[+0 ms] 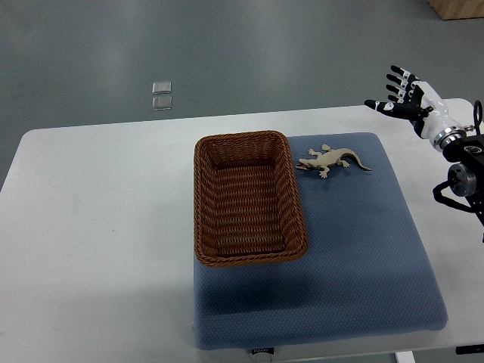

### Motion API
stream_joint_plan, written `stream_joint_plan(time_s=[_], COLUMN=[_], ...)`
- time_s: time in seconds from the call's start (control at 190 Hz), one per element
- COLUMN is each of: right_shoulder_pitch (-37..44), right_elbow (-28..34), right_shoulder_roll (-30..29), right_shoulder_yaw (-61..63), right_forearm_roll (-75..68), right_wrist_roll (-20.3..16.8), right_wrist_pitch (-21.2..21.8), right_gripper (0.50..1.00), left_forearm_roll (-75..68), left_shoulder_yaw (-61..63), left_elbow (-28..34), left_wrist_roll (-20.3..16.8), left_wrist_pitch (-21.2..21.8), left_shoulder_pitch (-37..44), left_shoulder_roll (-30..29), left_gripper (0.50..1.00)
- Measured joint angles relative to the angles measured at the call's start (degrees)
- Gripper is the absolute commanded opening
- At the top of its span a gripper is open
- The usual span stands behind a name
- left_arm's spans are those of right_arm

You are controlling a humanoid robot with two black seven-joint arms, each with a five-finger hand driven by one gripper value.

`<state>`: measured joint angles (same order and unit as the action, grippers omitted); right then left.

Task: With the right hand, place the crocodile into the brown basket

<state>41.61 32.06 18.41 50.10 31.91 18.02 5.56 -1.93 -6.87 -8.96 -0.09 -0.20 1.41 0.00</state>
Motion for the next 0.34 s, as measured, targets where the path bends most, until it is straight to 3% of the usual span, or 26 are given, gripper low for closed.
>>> stream_joint_plan(time_s=[0.337], right_shoulder_pitch=[-1.43], right_elbow=[-1.02], right_shoulder_roll=[-1.22], right_shoulder_yaw=[-0.83], right_forearm_roll=[-4.02], right_wrist_roll=[0.0], right_wrist_pitch=[0.39], right_gripper=[0.93], left_forearm_roll=[0.0], left_shoulder_yaw=[0.0], left_elbow=[0.0], left_wrist_roll=[0.0], left_wrist_pitch=[0.0], left_shoulder_pitch=[-0.01], left_shoulder_roll=[0.0], left_gripper=[1.0])
